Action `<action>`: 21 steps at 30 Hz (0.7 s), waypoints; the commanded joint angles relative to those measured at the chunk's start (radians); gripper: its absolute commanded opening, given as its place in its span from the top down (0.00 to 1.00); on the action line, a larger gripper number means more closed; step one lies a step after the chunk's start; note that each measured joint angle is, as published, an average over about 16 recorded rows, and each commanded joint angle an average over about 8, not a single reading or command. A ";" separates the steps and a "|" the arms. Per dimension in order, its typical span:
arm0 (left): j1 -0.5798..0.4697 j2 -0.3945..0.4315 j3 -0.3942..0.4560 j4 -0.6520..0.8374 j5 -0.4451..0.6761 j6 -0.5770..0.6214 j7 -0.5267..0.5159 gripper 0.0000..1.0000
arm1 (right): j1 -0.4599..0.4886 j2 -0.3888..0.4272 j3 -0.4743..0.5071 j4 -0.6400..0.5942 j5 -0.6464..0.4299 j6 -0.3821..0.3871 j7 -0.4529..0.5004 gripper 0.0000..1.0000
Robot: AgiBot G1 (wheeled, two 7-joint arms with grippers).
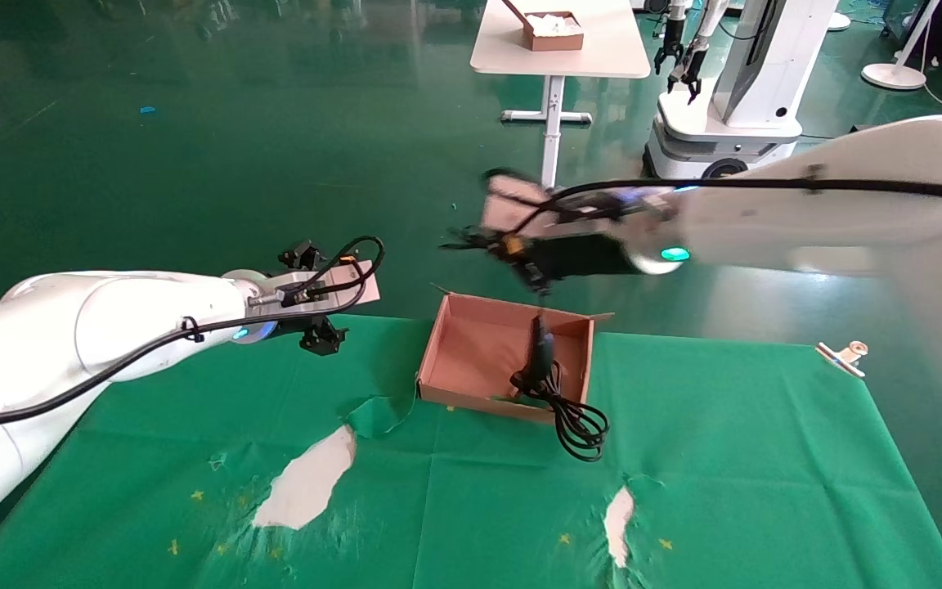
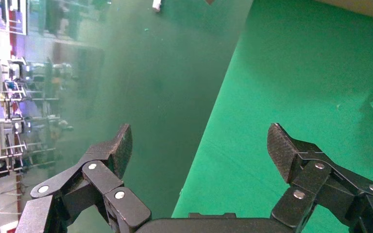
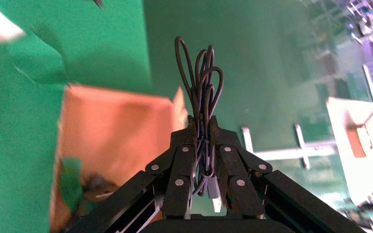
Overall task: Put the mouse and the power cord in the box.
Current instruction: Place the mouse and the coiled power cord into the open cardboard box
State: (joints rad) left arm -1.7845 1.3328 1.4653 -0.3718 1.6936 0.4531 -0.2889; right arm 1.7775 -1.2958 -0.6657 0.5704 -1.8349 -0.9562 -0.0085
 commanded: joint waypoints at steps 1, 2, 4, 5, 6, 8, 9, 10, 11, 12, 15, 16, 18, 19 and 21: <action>-0.001 -0.001 0.002 -0.003 0.002 0.001 -0.004 0.00 | 0.006 -0.053 -0.001 -0.064 0.008 0.019 -0.040 1.00; -0.001 -0.001 0.003 -0.004 0.003 0.001 -0.006 0.00 | 0.001 -0.062 -0.011 -0.076 0.016 0.025 -0.050 1.00; -0.001 -0.002 0.004 -0.005 0.005 0.001 -0.010 0.00 | -0.012 -0.071 -0.040 -0.092 0.028 0.039 -0.059 1.00; -0.001 -0.002 0.005 -0.006 0.006 0.001 -0.012 0.00 | -0.020 -0.074 -0.058 -0.097 0.033 0.050 -0.056 1.00; -0.001 -0.002 0.006 -0.007 0.007 0.001 -0.014 0.00 | -0.028 -0.075 -0.076 -0.101 0.037 0.062 -0.047 0.99; -0.001 -0.002 0.007 -0.008 0.008 0.001 -0.016 0.00 | -0.042 -0.079 -0.110 -0.111 0.041 0.087 -0.025 0.81; -0.001 -0.003 0.007 -0.008 0.009 0.001 -0.018 0.00 | -0.048 -0.082 -0.128 -0.117 0.043 0.101 -0.011 0.68; -0.002 -0.003 0.008 -0.008 0.009 0.002 -0.019 0.00 | -0.053 -0.084 -0.143 -0.122 0.044 0.113 0.001 0.56; -0.002 -0.003 0.009 -0.007 0.010 0.002 -0.019 0.00 | -0.058 -0.086 -0.156 -0.126 0.045 0.124 0.012 0.43; -0.002 -0.003 0.009 -0.007 0.010 0.002 -0.020 0.00 | -0.061 -0.088 -0.166 -0.130 0.047 0.132 0.021 0.31; -0.002 -0.004 0.010 -0.007 0.010 0.003 -0.021 0.00 | -0.067 -0.092 -0.182 -0.138 0.049 0.146 0.030 0.00; -0.002 -0.004 0.010 -0.007 0.011 0.003 -0.021 0.00 | -0.067 -0.090 -0.184 -0.138 0.049 0.148 0.030 0.00; -0.002 -0.004 0.010 -0.007 0.011 0.003 -0.021 0.00 | -0.067 -0.089 -0.181 -0.135 0.048 0.146 0.027 0.00; -0.002 -0.004 0.010 -0.008 0.011 0.003 -0.021 0.00 | -0.066 -0.088 -0.179 -0.134 0.048 0.145 0.025 0.00; -0.002 -0.004 0.010 -0.008 0.011 0.002 -0.021 0.00 | -0.065 -0.086 -0.175 -0.131 0.047 0.142 0.023 0.00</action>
State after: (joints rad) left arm -1.7863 1.3289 1.4749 -0.3794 1.7045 0.4554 -0.3095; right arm 1.7125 -1.3824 -0.8409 0.4384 -1.7879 -0.8150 0.0149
